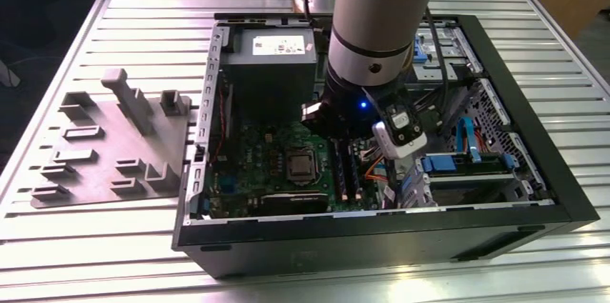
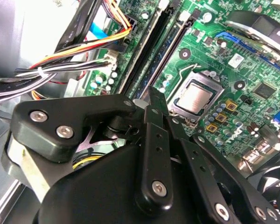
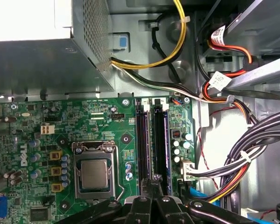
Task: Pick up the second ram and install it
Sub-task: 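Press down the second ram until it locks into place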
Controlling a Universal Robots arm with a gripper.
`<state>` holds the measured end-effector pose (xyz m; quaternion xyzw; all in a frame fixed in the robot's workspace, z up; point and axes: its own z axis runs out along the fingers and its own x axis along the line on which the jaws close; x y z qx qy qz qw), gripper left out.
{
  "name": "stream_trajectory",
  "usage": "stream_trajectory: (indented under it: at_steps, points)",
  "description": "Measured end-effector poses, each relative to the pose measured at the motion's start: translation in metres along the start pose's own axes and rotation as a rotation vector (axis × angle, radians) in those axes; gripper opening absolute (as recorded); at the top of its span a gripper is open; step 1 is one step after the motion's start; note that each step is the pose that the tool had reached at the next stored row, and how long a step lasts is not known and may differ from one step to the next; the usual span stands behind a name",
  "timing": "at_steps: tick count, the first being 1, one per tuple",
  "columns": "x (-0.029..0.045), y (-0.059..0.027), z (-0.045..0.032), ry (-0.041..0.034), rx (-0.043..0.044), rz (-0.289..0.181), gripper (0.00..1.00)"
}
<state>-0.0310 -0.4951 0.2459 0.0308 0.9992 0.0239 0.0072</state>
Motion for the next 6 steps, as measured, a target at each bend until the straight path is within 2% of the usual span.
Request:
stream_trajectory:
  at_steps: [6]
  points:
    - [0.0,0.0,-0.001,0.0,0.0,0.0,0.1]
